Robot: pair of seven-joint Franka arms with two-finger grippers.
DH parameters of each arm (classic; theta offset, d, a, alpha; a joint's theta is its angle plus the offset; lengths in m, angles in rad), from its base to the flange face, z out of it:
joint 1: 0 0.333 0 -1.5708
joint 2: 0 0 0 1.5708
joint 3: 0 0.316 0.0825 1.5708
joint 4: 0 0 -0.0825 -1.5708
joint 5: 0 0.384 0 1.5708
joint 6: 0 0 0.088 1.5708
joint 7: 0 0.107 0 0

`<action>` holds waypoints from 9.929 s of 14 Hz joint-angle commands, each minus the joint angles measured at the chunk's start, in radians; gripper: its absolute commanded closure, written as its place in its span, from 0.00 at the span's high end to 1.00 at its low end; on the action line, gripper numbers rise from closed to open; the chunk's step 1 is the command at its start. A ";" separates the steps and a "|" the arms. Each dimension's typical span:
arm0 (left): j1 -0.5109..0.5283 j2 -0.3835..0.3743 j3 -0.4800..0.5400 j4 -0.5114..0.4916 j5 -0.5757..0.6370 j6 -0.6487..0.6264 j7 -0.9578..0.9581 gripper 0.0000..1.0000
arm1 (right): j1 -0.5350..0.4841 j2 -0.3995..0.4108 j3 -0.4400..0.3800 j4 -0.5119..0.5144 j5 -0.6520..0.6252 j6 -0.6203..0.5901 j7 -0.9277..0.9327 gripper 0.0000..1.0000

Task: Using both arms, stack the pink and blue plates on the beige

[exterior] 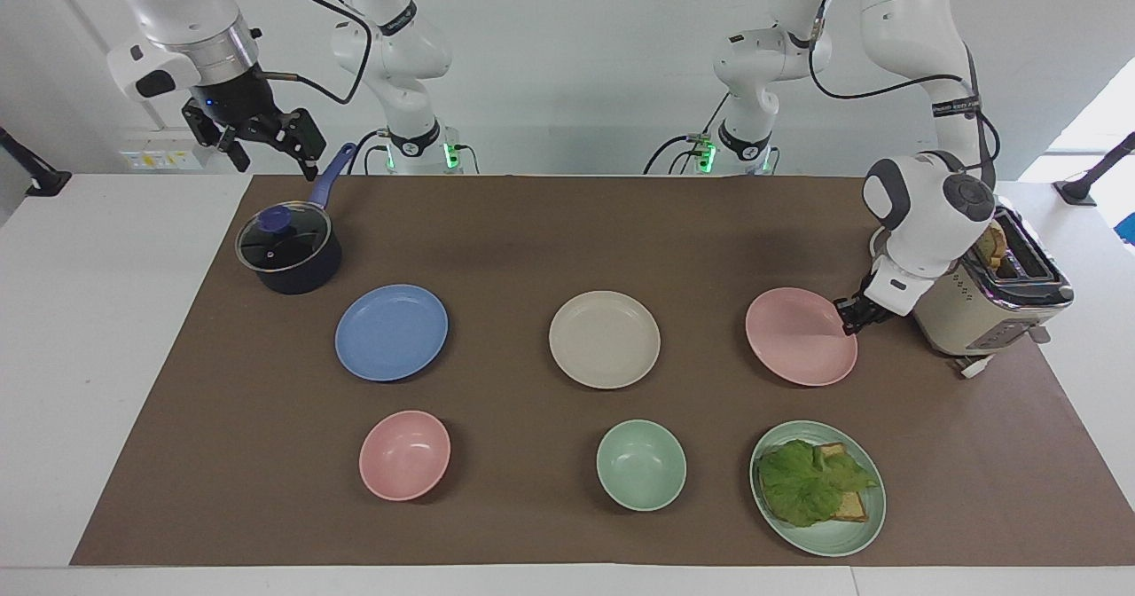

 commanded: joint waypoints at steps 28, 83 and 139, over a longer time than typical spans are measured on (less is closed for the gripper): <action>-0.471 0.058 -0.021 -0.051 -0.119 0.305 -0.881 0.00 | -0.010 -0.005 0.001 0.002 -0.003 -0.004 0.003 1.00; -0.135 -0.311 0.025 0.271 0.014 -0.562 -0.074 1.00 | -0.073 0.226 -0.007 -0.628 -0.008 0.907 -0.049 1.00; -0.134 -0.313 0.027 0.276 0.008 -0.557 -0.071 1.00 | 0.329 0.307 0.175 -0.522 0.178 1.096 0.267 0.00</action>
